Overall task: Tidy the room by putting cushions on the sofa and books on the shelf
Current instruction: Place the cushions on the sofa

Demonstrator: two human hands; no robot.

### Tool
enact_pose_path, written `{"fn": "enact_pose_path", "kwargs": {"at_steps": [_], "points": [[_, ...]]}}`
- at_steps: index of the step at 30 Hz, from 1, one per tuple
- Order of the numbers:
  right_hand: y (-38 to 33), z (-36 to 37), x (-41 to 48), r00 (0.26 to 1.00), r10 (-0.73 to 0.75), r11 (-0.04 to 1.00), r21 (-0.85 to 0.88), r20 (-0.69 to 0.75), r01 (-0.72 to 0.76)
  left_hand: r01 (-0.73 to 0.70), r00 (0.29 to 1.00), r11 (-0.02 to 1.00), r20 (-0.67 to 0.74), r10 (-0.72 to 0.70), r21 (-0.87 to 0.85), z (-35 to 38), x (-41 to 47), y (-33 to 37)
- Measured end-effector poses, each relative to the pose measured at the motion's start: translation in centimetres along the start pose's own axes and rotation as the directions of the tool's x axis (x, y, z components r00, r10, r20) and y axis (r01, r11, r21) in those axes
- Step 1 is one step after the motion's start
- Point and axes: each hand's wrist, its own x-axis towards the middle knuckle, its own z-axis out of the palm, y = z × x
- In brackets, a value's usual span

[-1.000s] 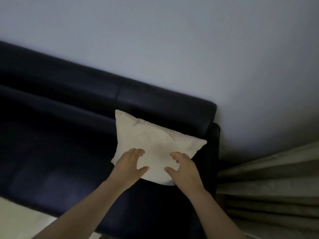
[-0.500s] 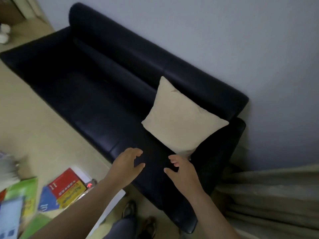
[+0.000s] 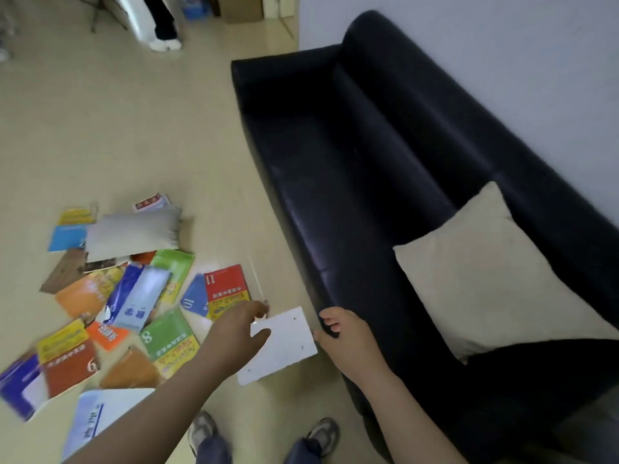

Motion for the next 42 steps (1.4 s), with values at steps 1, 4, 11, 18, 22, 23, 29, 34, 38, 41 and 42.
{"fn": "enact_pose_path", "kwargs": {"at_steps": [1, 4, 11, 18, 22, 23, 29, 34, 38, 41, 42], "points": [[-1.1, 1.5, 0.5, 1.000, -0.004, 1.000, -0.020, 0.029, 0.005, 0.010, 1.000, 1.000, -0.014, -0.011, -0.021, -0.9, -0.4, -1.7], [-5.1, 6.8, 2.1, 0.994, -0.021, 0.997, -0.071, 0.107, 0.029, 0.073, 0.996, 0.997, -0.045, -0.074, -0.039, -4.2, -1.8, -7.6], [-13.4, 17.4, 4.5, 0.987, 0.019, 0.995, -0.103, 0.158, -0.002, 0.179, 0.983, 0.982, -0.033, -0.181, -0.062, -10.2, -3.7, -20.8], [-19.0, 25.2, 7.0, 0.981, -0.018, 0.989, -0.143, 0.193, 0.047, 0.241, 0.966, 0.964, -0.068, -0.250, -0.110, -15.4, -4.2, -29.6], [-20.6, 27.3, 9.0, 0.972, -0.011, 0.982, -0.181, 0.233, 0.055, 0.273, 0.954, 0.948, -0.078, -0.288, -0.161, -16.6, -3.8, -32.5], [-20.8, 27.6, 9.5, 0.971, -0.006, 0.983, -0.179, 0.239, 0.050, 0.273, 0.953, 0.946, -0.089, -0.291, -0.175, -16.6, -3.6, -33.0], [-22.4, 29.5, 13.8, 0.960, 0.023, 0.975, -0.219, 0.278, 0.040, 0.319, 0.937, 0.922, -0.068, -0.341, -0.220, -17.7, -1.7, -35.7], [-24.8, 31.1, 20.8, 0.952, 0.028, 0.969, -0.242, 0.304, 0.049, 0.373, 0.915, 0.895, -0.063, -0.399, -0.245, -19.6, 4.0, -38.2], [-25.6, 32.3, 25.3, 0.952, 0.017, 0.973, -0.226, 0.307, 0.055, 0.406, 0.896, 0.865, -0.059, -0.440, -0.294, -20.0, 7.3, -39.6], [-25.6, 34.7, 30.9, 0.947, 0.047, 0.979, -0.203, 0.319, 0.020, 0.422, 0.880, 0.845, -0.074, -0.468, -0.330, -19.1, 11.4, -42.6], [-25.5, 35.9, 33.1, 0.946, 0.068, 0.980, -0.201, 0.318, -0.003, 0.432, 0.872, 0.835, -0.075, -0.483, -0.341, -18.7, 13.0, -43.9]]}}
